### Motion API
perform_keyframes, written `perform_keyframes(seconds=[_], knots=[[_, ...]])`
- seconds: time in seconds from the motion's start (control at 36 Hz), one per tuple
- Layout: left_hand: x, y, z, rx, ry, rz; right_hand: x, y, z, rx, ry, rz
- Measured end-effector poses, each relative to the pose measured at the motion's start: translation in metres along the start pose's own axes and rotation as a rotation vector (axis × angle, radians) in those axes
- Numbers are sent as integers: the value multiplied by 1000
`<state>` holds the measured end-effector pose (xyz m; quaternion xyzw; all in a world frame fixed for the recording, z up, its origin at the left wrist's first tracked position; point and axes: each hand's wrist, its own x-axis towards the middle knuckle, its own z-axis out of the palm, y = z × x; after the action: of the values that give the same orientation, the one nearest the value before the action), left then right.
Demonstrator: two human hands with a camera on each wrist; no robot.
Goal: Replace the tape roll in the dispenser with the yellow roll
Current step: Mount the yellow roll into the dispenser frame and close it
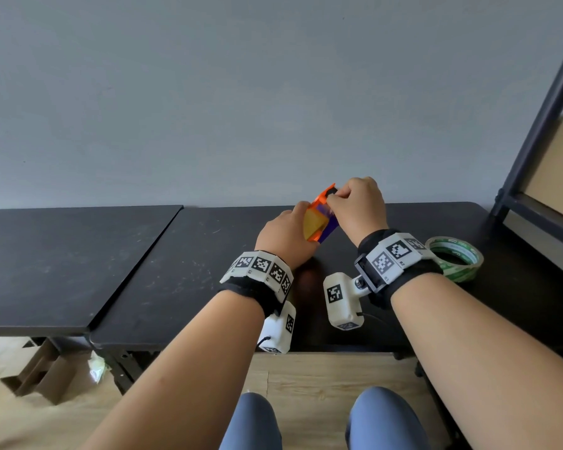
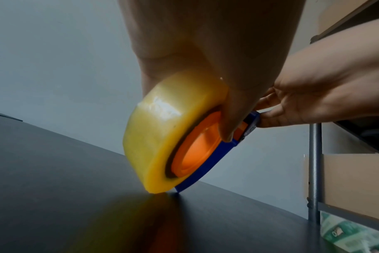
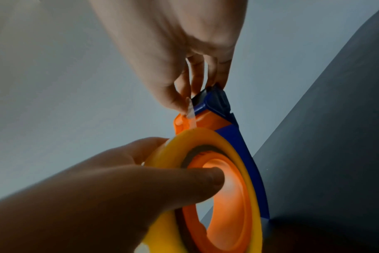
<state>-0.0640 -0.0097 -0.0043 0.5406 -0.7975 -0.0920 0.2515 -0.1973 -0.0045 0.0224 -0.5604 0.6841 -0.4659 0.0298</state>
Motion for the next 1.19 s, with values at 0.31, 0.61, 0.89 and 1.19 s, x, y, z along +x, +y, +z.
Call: perform_keyframes(seconds=[0.31, 0.61, 0.89, 1.19], knots=[[-2, -3, -2, 13, 22, -15, -1, 1, -1, -11, 47, -38], [0, -8, -2, -3, 43, -28, 4, 3, -1, 70, 71, 3], [6, -13, -6, 4, 67, -41, 4, 2, 1, 217, 80, 104], [4, -15, -9, 5, 77, -62, 4, 3, 2, 439, 140, 231]])
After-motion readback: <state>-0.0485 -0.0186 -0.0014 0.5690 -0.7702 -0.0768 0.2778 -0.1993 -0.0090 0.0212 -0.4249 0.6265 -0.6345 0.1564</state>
